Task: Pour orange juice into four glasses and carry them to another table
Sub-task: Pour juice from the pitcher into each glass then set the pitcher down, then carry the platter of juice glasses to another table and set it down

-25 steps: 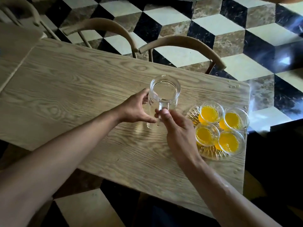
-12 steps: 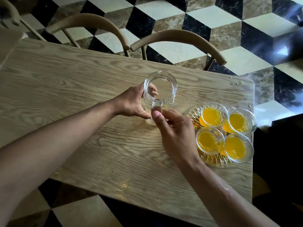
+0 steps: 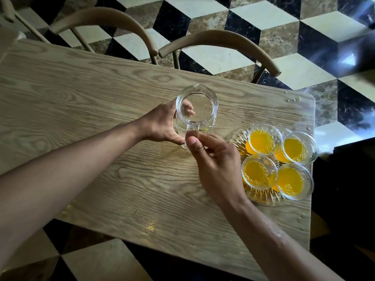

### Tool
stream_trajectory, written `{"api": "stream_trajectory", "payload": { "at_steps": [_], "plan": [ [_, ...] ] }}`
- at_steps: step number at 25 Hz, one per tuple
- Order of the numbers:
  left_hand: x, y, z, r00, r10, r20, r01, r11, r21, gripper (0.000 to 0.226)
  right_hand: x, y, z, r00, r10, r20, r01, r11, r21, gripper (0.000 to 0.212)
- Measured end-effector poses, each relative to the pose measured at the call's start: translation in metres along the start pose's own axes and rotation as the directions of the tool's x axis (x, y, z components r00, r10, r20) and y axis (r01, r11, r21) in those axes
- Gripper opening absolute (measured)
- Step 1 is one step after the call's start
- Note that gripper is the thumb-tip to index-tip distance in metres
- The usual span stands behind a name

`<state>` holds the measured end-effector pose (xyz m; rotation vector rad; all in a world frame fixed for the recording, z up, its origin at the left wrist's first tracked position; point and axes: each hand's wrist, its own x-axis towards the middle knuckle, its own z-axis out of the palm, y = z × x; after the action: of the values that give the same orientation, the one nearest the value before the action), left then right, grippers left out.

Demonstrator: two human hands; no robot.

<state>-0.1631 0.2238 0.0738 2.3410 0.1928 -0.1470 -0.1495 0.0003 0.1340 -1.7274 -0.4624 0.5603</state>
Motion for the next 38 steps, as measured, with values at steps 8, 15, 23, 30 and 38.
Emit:
{"api": "stream_trajectory", "payload": {
  "at_steps": [8,15,23,30,38],
  "plan": [
    [-0.001,-0.003,-0.003,0.999,-0.002,0.035,0.003,1.000,-0.030,0.082,0.001,0.000,0.005,0.999,0.003,-0.033,-0.003,1.000,0.006,0.019],
    [-0.005,0.002,-0.009,0.977,-0.097,0.190,0.071,0.988,0.141,0.135,0.000,0.002,-0.001,1.000,0.023,0.007,-0.022,0.997,-0.073,0.031],
    [-0.038,0.000,-0.015,0.966,-0.248,0.076,0.254,0.965,-0.072,0.142,-0.001,-0.002,-0.017,0.996,0.029,0.084,-0.019,0.993,-0.116,0.048],
    [-0.087,0.021,-0.027,0.942,-0.325,-0.079,0.293,0.917,-0.270,0.146,-0.010,-0.012,-0.054,0.998,-0.004,0.059,0.015,0.981,-0.194,0.047],
    [-0.117,0.085,-0.013,0.847,-0.328,-0.418,0.210,0.929,-0.303,0.071,-0.023,-0.021,-0.118,0.997,-0.026,-0.074,0.010,0.977,-0.215,0.039]
  ]
}}
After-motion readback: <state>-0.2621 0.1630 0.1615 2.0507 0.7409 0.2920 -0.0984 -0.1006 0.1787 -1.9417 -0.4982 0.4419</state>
